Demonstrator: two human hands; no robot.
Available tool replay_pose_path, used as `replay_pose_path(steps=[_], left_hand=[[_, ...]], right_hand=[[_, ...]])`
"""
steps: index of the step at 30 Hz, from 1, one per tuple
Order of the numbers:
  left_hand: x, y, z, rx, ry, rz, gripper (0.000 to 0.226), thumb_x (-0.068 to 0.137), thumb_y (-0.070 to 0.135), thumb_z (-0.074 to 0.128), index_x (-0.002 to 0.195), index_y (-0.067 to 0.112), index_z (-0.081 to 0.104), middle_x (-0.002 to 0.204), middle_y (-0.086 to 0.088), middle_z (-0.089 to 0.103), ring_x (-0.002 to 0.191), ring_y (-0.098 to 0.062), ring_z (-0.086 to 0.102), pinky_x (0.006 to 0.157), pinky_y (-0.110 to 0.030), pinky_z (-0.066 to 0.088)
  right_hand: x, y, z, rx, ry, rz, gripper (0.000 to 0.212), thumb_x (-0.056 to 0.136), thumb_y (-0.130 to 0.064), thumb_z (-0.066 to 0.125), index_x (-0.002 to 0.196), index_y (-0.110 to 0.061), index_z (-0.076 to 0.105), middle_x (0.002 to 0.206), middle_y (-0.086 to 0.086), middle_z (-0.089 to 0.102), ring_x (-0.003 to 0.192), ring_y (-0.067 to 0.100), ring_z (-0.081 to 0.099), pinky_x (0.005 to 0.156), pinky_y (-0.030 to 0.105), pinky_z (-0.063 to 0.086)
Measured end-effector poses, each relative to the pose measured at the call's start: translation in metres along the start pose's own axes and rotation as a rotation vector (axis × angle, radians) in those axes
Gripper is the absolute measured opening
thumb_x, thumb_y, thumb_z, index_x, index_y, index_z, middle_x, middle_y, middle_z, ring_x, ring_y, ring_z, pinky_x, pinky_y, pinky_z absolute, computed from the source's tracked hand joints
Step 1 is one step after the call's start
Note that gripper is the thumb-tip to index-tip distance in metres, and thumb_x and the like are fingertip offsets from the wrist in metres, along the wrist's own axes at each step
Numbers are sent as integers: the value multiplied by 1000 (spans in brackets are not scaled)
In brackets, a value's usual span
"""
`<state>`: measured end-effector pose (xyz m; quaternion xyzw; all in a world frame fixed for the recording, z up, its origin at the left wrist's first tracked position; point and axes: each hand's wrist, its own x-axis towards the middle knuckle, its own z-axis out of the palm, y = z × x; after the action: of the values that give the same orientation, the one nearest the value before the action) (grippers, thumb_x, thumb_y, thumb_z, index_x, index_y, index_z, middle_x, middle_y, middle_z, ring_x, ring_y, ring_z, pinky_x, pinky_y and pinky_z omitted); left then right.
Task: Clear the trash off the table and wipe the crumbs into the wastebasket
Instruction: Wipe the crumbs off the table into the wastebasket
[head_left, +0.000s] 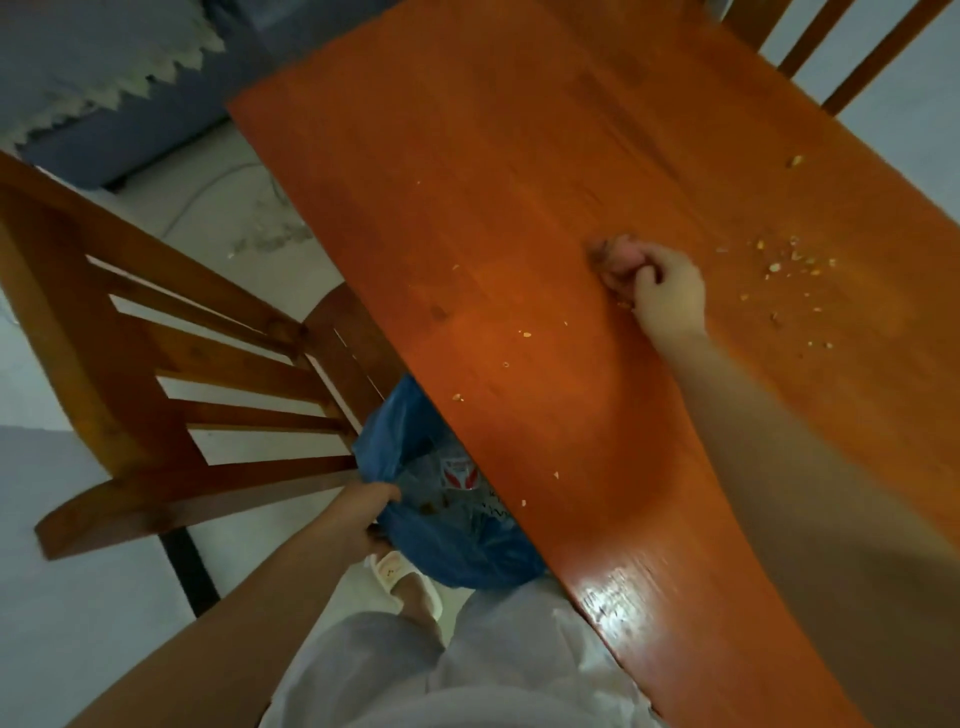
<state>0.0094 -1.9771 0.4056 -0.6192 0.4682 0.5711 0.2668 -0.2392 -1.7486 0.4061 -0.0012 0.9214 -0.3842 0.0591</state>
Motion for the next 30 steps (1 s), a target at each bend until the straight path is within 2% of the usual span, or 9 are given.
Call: replay_pose_path(steps=[3, 8, 14, 16, 18, 20, 23, 26, 30], left_hand=[[-1, -2, -2, -3, -7, 13, 23, 87, -6, 46, 109, 2, 44, 87, -16, 53, 76, -29, 53, 78, -46, 50], [-1, -5, -6, 33, -42, 14, 21, 88, -3, 45, 109, 2, 43, 84, -16, 52, 73, -30, 52, 70, -45, 50], [0, -14, -13, 27, -89, 50, 22, 89, -1, 45, 110, 2, 43, 84, -17, 51, 72, -30, 52, 74, -48, 50], [-1, -16, -17, 27, -104, 60, 20, 90, -1, 46, 110, 3, 43, 82, -17, 51, 71, -30, 52, 82, -50, 49], [-2, -17, -20, 19, -125, 70, 21, 91, 0, 47, 111, 5, 44, 84, -17, 50, 72, -30, 52, 84, -50, 48], [-6, -18, -21, 0, -141, 71, 19, 91, 0, 47, 109, 6, 43, 84, -17, 51, 73, -30, 53, 81, -48, 48], [-10, -20, -22, -3, -148, 74, 17, 91, -1, 46, 106, 5, 42, 83, -18, 51, 73, -30, 53, 81, -48, 48], [-10, -22, -23, -11, -157, 81, 17, 91, 0, 46, 106, 5, 41, 86, -18, 51, 78, -32, 54, 82, -48, 49], [-8, -26, -25, -19, -156, 75, 20, 91, -1, 45, 110, 5, 44, 86, -19, 53, 79, -33, 55, 81, -49, 48]], right_hand=[[-36, -5, 23, -24, -77, -88, 41, 72, -21, 36, 94, -20, 70, 104, 6, 70, 103, 27, 59, 98, 37, 42], [-126, -24, 54, -49, -125, -120, 30, 85, -8, 48, 107, -16, 68, 112, 7, 65, 106, 26, 51, 87, 21, 27], [-225, -47, 83, -23, -232, -217, 38, 81, -18, 41, 106, -16, 69, 107, 4, 67, 100, 24, 52, 90, 28, 40], [-237, -53, 84, 50, -290, -218, 36, 81, -8, 45, 107, -16, 69, 109, 4, 67, 103, 22, 52, 94, 18, 35], [-226, -56, 70, 181, -256, -183, 36, 84, -4, 43, 103, -21, 68, 109, -1, 67, 107, 17, 55, 100, 17, 34], [-195, -50, 43, 289, -108, -43, 38, 88, -1, 40, 100, -25, 66, 108, -4, 66, 107, 15, 58, 100, 32, 44], [-129, -11, 0, 200, 147, 164, 43, 83, 3, 38, 112, -15, 65, 117, 8, 64, 111, 19, 56, 102, 40, 43], [-108, 17, -13, 84, 91, 243, 50, 73, -5, 34, 109, -20, 66, 116, 10, 66, 109, 26, 59, 101, 42, 46], [-159, 9, 17, -79, 40, 106, 37, 77, -10, 37, 92, -26, 68, 104, 8, 67, 101, 28, 58, 97, 39, 43]])
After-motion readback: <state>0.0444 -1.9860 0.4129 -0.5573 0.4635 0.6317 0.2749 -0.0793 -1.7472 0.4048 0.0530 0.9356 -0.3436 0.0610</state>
